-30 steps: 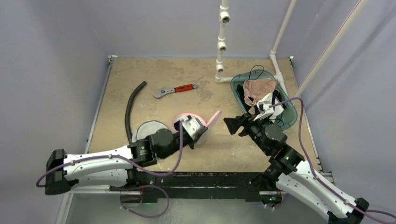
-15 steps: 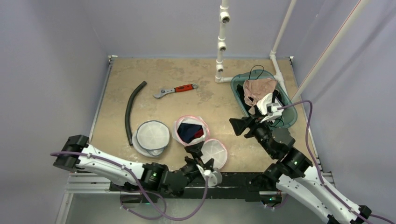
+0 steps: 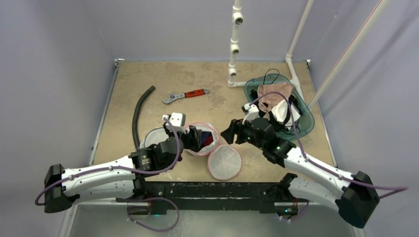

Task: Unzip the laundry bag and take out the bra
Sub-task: Open the laundry bag at the center of the board, then pick up the bra from the laundry bag.

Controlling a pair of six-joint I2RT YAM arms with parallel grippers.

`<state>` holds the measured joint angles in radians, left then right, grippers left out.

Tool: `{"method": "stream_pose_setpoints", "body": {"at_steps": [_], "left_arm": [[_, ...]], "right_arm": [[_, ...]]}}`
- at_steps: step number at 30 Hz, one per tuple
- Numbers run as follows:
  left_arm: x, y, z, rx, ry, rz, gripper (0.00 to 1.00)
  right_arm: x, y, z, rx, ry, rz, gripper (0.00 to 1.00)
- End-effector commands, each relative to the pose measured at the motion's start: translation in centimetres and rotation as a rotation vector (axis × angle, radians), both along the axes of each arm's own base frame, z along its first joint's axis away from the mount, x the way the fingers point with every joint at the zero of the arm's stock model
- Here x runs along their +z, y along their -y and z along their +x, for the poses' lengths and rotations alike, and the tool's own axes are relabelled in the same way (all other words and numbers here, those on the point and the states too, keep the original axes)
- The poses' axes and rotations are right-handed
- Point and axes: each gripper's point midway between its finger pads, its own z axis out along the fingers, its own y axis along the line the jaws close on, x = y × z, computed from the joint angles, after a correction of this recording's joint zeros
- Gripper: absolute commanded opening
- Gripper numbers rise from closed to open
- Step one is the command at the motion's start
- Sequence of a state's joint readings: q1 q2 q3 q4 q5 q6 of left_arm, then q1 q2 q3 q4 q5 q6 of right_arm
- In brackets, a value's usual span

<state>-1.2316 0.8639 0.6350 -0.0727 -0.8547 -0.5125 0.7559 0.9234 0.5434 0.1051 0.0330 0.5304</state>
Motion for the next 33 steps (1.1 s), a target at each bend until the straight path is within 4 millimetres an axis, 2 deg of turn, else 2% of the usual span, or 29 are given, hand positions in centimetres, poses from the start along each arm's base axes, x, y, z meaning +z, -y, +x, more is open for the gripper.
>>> {"method": "stream_pose_setpoints", "body": {"at_steps": [1,7,9,12,16,17,22,23,28,33], "left_arm": [[-5.4,-1.3,0.3,0.104,-0.247,-0.204,0.73],[-9.4,-3.1,2.6,0.153,-0.37,-0.259,0.76],[-10.6,-3.2,2.9,0.151,-0.403,-0.268,0.74],[-11.8,-3.3,3.1,0.152,-0.433,-0.275,0.66],[-12.4,-3.4,2.8,0.149,-0.437,-0.276,0.51],[-12.4,-3.6,2.8,0.148,-0.435,-0.275,0.44],[-12.0,-3.6,2.6,0.127,-0.4,-0.307,0.04],[-11.9,-3.5,2.6,0.117,-0.394,-0.319,0.0],[-11.9,-2.6,2.3,0.052,-0.365,-0.369,0.0],[-11.3,-1.9,2.1,-0.001,-0.332,-0.395,0.0]], "right_arm": [[1.8,-3.0,2.0,0.043,0.044,0.046,0.68],[-1.5,-4.5,3.4,0.036,-0.031,0.013,0.67],[-1.2,-4.5,3.2,0.034,-0.024,0.031,0.67],[0.1,-4.3,2.6,0.038,-0.002,0.055,0.67],[2.5,-5.1,1.0,0.067,0.045,0.054,0.67],[2.8,-5.5,0.5,0.084,0.058,0.042,0.67],[2.2,-7.6,-1.4,0.161,0.022,-0.002,0.67],[2.2,-7.9,-1.6,0.171,0.017,0.008,0.67],[1.9,-9.3,-2.7,0.199,-0.008,0.044,0.67],[-0.9,-9.1,-2.4,0.168,-0.055,-0.004,0.68]]}}
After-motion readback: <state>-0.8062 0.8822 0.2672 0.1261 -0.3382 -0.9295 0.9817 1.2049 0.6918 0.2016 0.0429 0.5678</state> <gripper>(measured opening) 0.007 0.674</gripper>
